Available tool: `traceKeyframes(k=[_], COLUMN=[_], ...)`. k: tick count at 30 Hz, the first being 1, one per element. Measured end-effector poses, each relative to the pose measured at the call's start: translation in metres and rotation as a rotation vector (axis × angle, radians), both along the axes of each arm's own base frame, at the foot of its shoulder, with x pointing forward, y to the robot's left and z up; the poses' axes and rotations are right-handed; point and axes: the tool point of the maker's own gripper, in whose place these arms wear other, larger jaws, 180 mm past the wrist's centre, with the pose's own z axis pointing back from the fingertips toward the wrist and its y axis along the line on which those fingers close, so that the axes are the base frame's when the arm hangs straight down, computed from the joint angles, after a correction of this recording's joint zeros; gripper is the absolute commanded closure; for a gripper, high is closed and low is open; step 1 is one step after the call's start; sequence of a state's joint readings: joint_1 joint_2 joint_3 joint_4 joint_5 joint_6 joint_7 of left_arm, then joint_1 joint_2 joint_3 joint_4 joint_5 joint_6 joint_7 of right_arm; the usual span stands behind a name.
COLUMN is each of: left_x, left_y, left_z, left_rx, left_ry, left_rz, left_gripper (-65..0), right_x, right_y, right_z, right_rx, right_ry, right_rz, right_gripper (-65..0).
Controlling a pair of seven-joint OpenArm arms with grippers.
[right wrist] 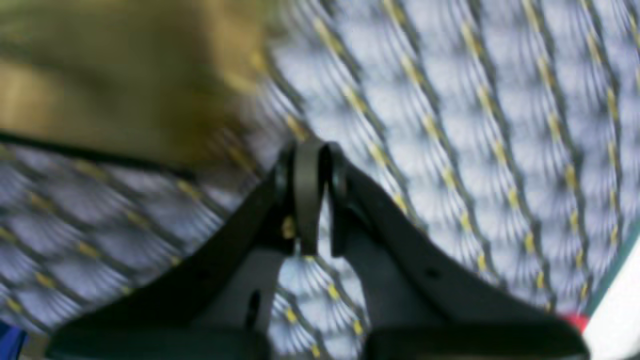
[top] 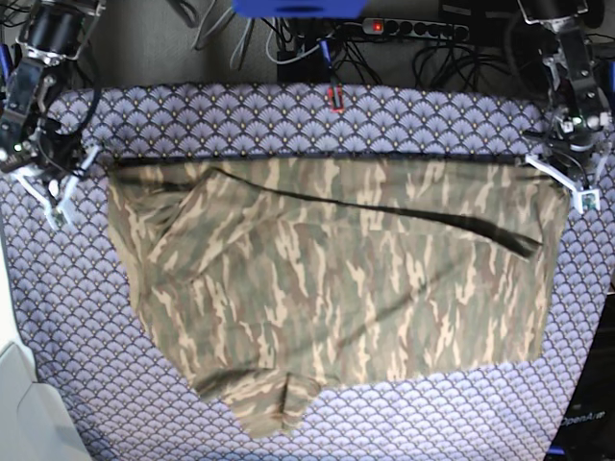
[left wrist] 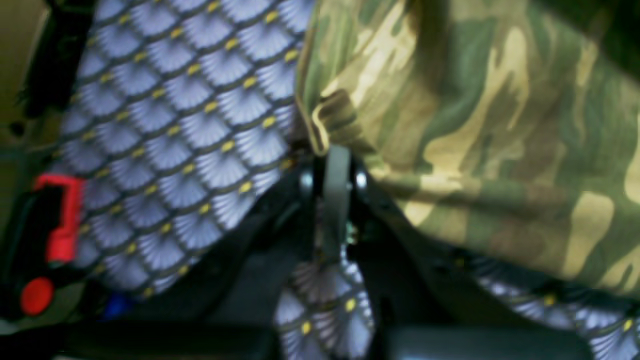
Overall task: Fold the T-shirt properly
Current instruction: 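Drag the held shirt edge with both grippers, stretching the shirt flat, then lower the held edge onto the cloth and release with both grippers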
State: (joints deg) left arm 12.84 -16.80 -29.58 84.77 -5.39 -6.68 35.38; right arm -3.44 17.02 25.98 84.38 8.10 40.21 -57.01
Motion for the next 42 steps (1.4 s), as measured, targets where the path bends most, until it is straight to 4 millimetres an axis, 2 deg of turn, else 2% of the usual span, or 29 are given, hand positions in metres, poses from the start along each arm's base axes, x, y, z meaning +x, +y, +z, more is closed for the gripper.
traceKeyframes(k=[6, 11, 14, 16, 20, 24, 27, 32, 38, 42], left_x=[-0.015, -0.017, -0.020, -0.022, -0.026, -0.026, -0.026, -0.026, -0.027, -0.030], left_y=[-0.006, -0.010, -0.009, -0.010, -0.016, -0.018, -0.020, -0.019, -0.019, -0.027], left_z=[0.003, 0.010, 0.007, 0.006, 0.002, 0.001, 0.000, 0.001, 0.000, -0.006], left_rx=[0.020, 0.029, 0.026, 0.024, 0.012, 0.006, 0.002, 0.002, 0.001, -0.017], left_ry=[0.012, -0.002, 0.009, 0.014, 0.016, 0.009, 0.011, 0.010, 0.015, 0.018], left_rz=[-0.022, -0.038, -0.034, -0.035, -0.029, -0.023, -0.025, -0.022, -0.021, -0.009], left_gripper=[-0.5, -0.5, -0.5, -0.5, -0.5, -0.5, -0.5, -0.5, -0.5, -0.5], right_x=[-0.020, -0.050, -0.037, -0.031, -0.044, -0.030, -0.031, -0.023, -0.026, -0.025], right_y=[-0.005, 0.000, 0.012, 0.020, 0.012, 0.010, 0.008, 0.008, 0.005, 0.005], right_z=[-0.004, 0.005, 0.028, 0.033, 0.027, 0.035, 0.035, 0.040, 0.040, 0.040], right_rx=[0.007, -0.057, -0.071, -0.055, -0.088, -0.088, -0.099, -0.099, -0.093, -0.093], right_ry=[0.000, 0.034, -0.055, -0.089, -0.008, -0.029, 0.003, -0.013, -0.019, -0.021], right_rz=[-0.025, -0.002, 0.029, 0.041, 0.022, 0.007, -0.004, -0.008, -0.034, -0.031], right_gripper=[-1.8, -1.9, -2.1, -2.2, -2.3, -2.3, -2.7, -7.3, -7.7, -7.8])
